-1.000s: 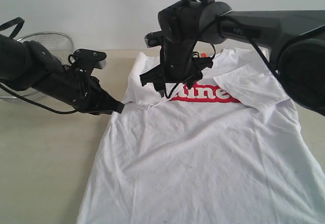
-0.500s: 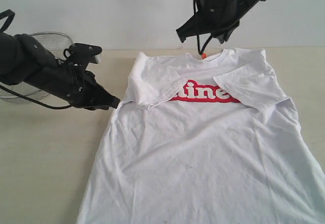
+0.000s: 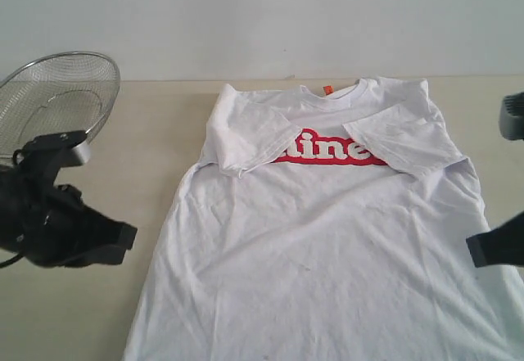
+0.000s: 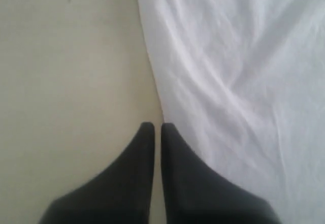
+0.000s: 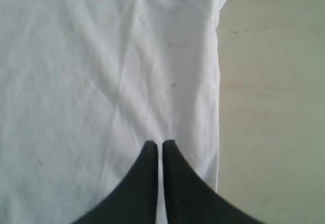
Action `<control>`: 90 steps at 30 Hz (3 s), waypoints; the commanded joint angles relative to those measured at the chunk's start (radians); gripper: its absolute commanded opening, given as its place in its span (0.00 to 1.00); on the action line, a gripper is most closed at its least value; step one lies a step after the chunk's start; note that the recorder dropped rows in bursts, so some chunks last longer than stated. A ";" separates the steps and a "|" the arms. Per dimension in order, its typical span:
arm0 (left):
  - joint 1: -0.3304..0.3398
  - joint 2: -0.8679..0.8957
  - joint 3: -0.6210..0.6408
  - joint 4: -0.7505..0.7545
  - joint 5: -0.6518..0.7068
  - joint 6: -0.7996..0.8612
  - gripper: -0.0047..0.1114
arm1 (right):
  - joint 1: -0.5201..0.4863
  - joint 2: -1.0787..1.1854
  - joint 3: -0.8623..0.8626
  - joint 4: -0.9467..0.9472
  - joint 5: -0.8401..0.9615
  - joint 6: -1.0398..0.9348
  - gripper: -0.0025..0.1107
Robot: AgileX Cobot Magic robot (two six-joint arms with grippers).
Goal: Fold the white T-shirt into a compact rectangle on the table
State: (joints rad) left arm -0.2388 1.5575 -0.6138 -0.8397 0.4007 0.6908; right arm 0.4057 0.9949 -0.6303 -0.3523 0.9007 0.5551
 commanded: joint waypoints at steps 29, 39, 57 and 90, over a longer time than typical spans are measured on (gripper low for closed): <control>-0.005 -0.086 0.230 -0.463 0.098 0.402 0.08 | -0.563 0.001 0.120 0.197 0.006 -0.343 0.02; -0.005 -0.086 0.230 -0.556 0.131 0.499 0.08 | -0.815 0.342 0.120 0.898 0.066 -1.104 0.02; -0.005 -0.086 0.230 -0.558 0.131 0.521 0.08 | -0.815 0.465 0.081 0.521 -0.021 -0.728 0.56; -0.005 -0.086 0.230 -0.558 0.131 0.527 0.08 | -0.815 0.741 0.054 0.650 -0.002 -0.853 0.02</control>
State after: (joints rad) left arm -0.2388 1.4769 -0.3893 -1.3887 0.5293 1.2106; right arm -0.4071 1.7311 -0.5623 0.3306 0.9382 -0.2836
